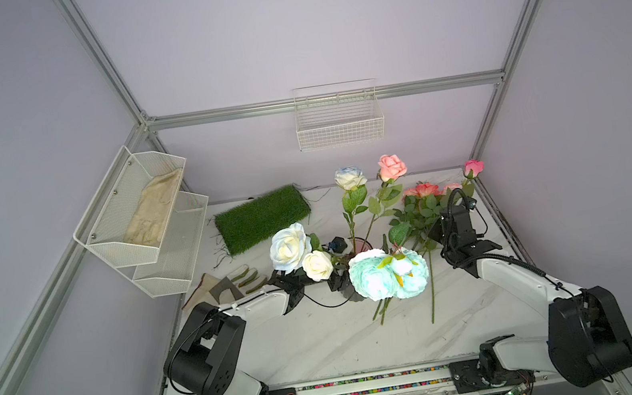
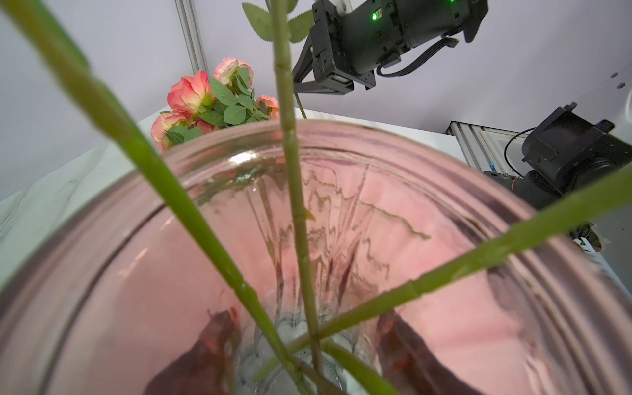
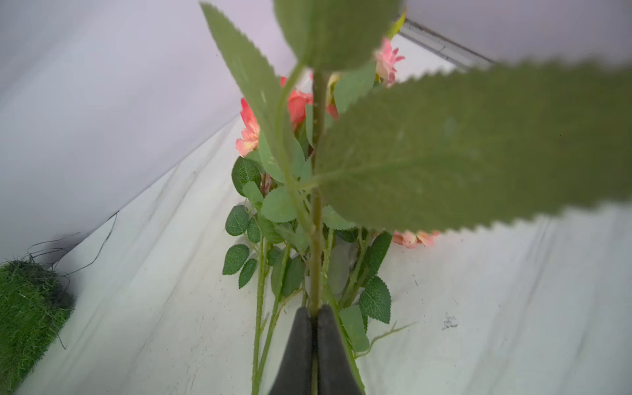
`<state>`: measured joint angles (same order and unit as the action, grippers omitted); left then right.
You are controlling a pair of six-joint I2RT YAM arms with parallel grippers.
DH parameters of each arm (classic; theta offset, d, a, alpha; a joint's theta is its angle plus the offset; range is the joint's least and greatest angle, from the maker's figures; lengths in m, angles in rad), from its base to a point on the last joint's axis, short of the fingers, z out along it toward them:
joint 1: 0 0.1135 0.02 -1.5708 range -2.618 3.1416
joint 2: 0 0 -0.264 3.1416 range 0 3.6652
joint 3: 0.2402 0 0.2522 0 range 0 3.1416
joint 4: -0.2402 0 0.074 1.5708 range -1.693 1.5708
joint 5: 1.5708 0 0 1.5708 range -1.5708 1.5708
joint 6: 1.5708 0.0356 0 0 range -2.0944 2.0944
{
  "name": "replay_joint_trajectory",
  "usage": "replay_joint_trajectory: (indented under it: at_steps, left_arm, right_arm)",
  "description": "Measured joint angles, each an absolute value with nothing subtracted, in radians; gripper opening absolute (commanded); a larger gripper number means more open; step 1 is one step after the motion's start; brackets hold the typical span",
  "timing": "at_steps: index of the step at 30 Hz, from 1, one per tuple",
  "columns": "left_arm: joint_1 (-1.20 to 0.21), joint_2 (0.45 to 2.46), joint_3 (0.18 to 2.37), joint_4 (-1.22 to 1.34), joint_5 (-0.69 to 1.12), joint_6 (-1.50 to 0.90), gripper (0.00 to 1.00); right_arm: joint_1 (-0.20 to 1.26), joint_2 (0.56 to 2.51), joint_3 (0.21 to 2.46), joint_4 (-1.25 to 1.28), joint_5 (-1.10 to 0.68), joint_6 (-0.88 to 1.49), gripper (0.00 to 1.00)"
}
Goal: Pick out pink flowers from the vase
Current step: Place the flower at the center of the board.
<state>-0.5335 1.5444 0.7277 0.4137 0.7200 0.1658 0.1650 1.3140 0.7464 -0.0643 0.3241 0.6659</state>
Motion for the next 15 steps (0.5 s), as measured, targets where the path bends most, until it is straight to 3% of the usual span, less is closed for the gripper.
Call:
replay_joint_trajectory:
  at_steps: [1, 3, 5, 15]
  left_arm:
    - [-0.533, 1.544, 0.728, 0.414, 0.72, 0.166, 0.0]
    - [-0.533, 1.543, 0.728, 0.413, 0.719, 0.166, 0.0]
    - [-0.533, 1.542, 0.728, 0.413, 0.718, 0.166, 0.0]
    - [-0.533, 1.537, 0.728, 0.413, 0.71, 0.166, 0.0]
  right_arm:
    - [0.163, 1.326, 0.744, -0.06, 0.307, 0.664, 0.09]
    - [0.162, 1.354, 0.741, -0.047, 0.26, 0.657, 0.24]
    - [0.163, 1.378, 0.741, -0.035, 0.218, 0.643, 0.31]
    - [0.246, 1.339, 0.706, 0.206, -0.099, 0.575, 0.33]
